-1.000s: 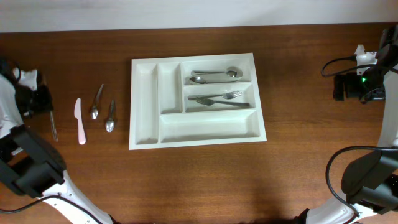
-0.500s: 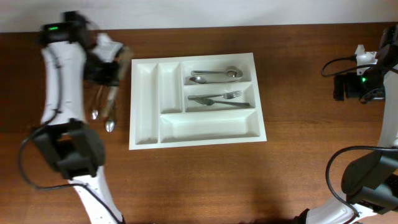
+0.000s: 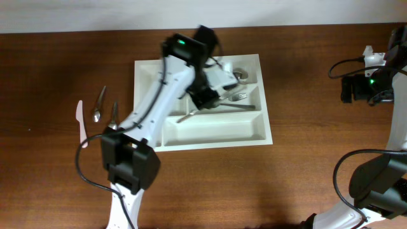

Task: Pack container
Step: 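Lift the tongs and carry them over the tray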

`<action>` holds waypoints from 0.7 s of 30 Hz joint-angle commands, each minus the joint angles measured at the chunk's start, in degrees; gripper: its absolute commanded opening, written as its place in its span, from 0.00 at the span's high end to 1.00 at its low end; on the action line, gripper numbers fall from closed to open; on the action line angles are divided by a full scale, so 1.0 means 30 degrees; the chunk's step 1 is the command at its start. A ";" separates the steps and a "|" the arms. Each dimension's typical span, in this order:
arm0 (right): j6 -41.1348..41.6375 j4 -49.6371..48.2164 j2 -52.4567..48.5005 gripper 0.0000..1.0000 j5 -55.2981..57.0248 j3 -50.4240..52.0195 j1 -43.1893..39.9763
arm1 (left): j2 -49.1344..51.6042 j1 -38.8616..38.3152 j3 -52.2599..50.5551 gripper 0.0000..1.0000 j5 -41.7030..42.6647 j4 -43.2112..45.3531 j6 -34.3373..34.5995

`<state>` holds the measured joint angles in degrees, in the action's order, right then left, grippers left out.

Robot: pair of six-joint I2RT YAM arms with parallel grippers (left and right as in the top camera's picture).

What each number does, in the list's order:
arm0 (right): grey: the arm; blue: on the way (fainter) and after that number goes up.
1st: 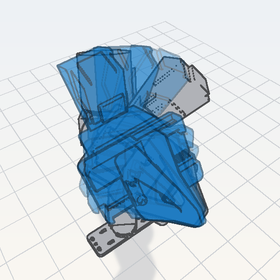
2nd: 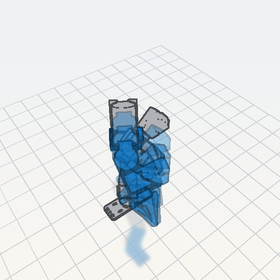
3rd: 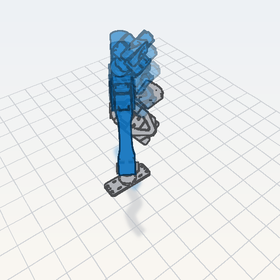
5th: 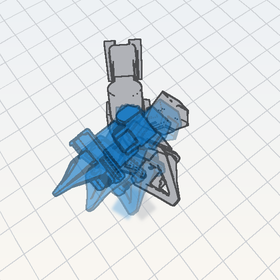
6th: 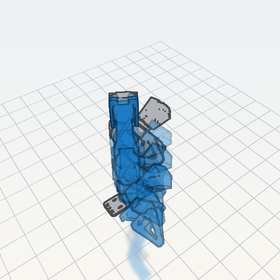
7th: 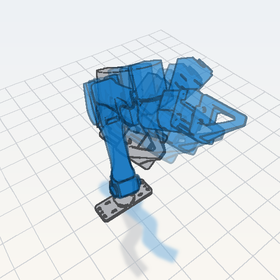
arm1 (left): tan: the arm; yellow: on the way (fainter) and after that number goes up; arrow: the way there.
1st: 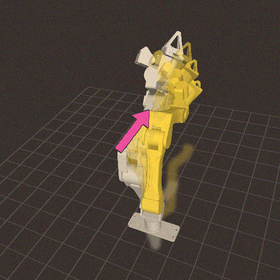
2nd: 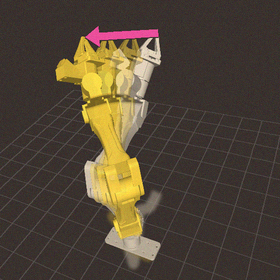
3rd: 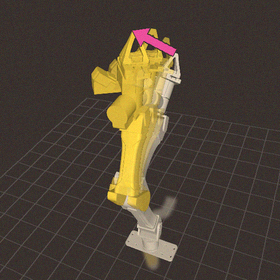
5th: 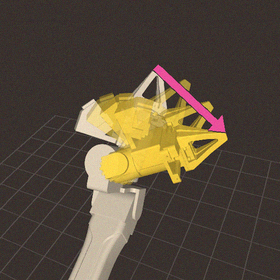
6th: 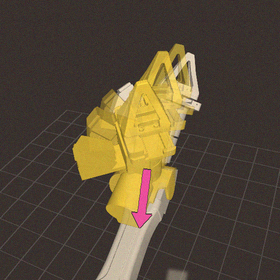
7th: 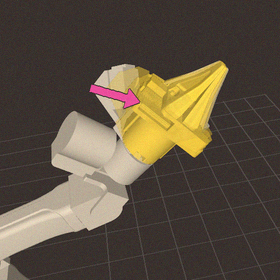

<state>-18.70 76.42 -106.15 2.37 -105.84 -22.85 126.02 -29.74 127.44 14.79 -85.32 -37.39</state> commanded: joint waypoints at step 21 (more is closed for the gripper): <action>-0.0124 0.0007 -0.0029 0.01 0.0153 0.0051 -0.0015 | -0.0007 -0.1770 -0.6054 0.95 -0.3439 0.5173 -0.2586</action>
<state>-18.70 76.42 -106.15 2.37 -105.84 -22.85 126.02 -35.70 110.80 6.63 -70.65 -43.99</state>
